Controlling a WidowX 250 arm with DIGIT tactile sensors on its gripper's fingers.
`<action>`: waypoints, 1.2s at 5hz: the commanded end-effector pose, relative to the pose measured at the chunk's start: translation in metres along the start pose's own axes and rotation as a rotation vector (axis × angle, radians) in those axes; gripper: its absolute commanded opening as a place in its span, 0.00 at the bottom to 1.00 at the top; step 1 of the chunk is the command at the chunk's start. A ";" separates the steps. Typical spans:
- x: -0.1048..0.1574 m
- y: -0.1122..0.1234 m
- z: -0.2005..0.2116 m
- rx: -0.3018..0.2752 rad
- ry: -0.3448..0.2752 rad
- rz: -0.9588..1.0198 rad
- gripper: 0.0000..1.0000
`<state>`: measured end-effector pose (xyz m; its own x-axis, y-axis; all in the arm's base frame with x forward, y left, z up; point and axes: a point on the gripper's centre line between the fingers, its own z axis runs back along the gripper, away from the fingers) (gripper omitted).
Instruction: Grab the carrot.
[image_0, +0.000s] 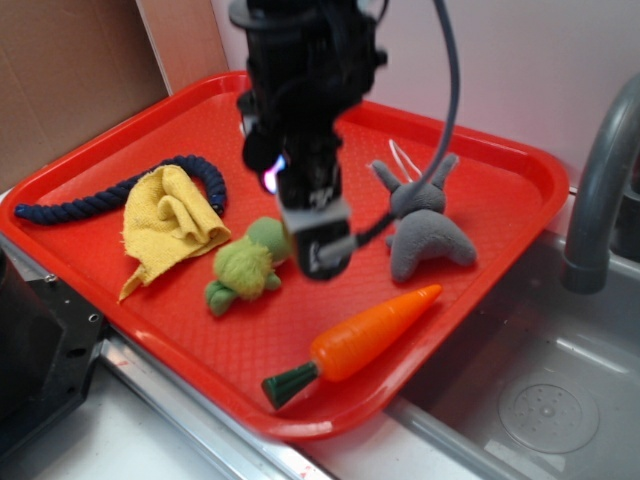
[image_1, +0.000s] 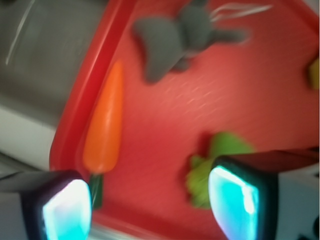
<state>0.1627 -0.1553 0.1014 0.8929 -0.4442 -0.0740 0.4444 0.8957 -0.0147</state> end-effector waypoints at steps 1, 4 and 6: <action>-0.003 -0.006 0.004 -0.007 -0.027 0.010 1.00; 0.025 -0.034 -0.059 -0.019 -0.018 0.120 1.00; 0.022 -0.063 -0.076 -0.052 -0.035 0.066 1.00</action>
<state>0.1530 -0.2125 0.0198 0.9221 -0.3806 -0.0705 0.3784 0.9247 -0.0424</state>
